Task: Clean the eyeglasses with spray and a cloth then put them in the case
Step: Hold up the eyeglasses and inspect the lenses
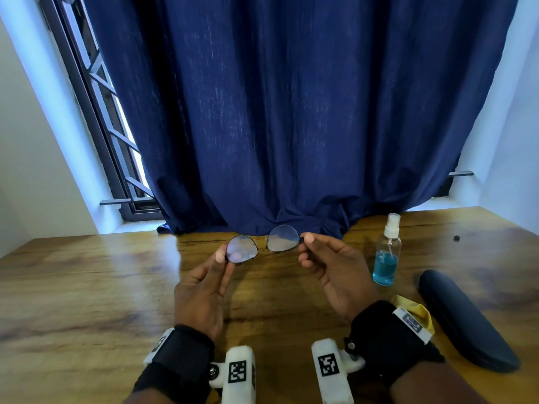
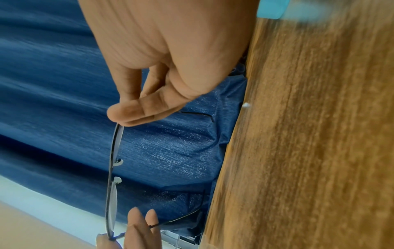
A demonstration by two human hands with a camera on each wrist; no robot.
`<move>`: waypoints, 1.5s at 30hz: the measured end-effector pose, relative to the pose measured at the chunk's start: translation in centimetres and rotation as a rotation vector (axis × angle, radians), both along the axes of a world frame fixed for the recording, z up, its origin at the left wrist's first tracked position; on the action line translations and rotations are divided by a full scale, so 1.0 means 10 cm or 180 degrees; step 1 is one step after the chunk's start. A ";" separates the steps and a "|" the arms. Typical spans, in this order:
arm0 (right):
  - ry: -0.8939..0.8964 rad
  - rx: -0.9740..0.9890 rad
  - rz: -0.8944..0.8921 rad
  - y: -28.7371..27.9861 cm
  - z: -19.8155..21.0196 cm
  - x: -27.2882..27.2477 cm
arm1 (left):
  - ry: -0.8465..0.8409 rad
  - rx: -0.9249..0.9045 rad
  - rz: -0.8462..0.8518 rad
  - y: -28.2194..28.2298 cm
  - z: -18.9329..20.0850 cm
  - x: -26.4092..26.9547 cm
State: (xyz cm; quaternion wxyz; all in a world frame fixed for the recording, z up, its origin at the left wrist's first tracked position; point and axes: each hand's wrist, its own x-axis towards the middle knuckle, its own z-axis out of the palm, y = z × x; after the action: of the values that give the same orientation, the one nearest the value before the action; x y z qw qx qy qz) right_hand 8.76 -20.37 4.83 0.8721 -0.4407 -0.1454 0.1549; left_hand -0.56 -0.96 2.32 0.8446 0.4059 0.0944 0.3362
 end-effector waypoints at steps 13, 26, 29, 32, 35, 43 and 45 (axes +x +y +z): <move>0.0046 -0.1651 -0.0063 -0.11 -0.15 0.09 | 0.1048 0.1149 0.0032 0.02 -0.11 -0.03; -0.0237 -0.2997 0.0109 -0.20 -0.13 0.09 | 0.2212 0.1709 -0.0181 0.19 -0.15 -0.04; -0.0556 -0.3031 -0.0167 -0.20 -0.13 0.11 | 0.2184 0.1813 -0.0071 0.19 -0.12 -0.06; -0.1253 -0.3114 -0.0793 -0.20 -0.09 0.13 | 0.2201 0.1886 0.0019 0.20 -0.08 -0.10; -0.1669 -0.3020 -0.1901 -0.22 -0.03 0.15 | 0.1970 0.1753 0.0202 0.16 -0.04 -0.11; -0.1304 -0.2423 -0.4308 -0.36 0.02 0.34 | 0.1150 0.1786 -0.0103 -0.17 0.28 0.11; -0.0906 -0.2819 -0.3824 -0.42 -0.05 0.41 | 0.0913 0.1696 -0.0287 -0.21 0.36 0.22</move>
State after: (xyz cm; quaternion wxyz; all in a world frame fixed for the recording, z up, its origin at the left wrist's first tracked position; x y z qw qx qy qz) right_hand 12.83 -24.59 4.30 0.5211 -0.7688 0.0842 -0.3610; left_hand 1.59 -3.10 5.95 0.7005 0.6602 0.1030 0.2506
